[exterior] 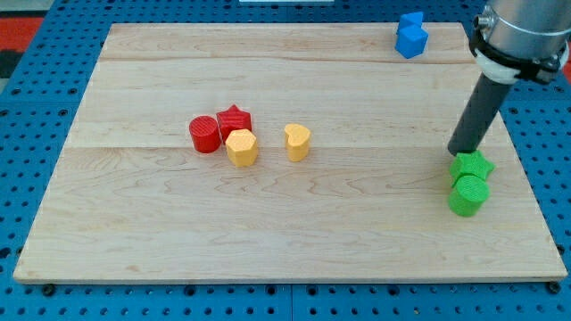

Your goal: Move your hand parallel to the top of the yellow heart

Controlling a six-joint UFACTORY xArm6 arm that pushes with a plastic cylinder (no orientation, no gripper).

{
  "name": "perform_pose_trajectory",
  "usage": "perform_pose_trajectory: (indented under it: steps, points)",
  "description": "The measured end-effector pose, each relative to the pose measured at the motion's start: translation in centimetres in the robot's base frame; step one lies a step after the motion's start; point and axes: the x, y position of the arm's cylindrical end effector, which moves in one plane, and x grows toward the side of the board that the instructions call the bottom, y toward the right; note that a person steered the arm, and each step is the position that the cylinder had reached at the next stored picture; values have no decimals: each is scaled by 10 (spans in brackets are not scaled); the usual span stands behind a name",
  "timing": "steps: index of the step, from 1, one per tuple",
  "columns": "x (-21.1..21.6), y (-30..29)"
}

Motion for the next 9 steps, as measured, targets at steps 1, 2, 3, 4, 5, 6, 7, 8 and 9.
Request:
perform_pose_trajectory:
  steps: [1, 2, 3, 4, 5, 6, 7, 8, 9]
  points:
    - [26, 0]
    - [25, -1]
    - [-5, -2]
    - [-17, -13]
    - [-17, -13]
    - [-20, -13]
    - [-56, -29]
    - [-116, -87]
    - [-139, -160]
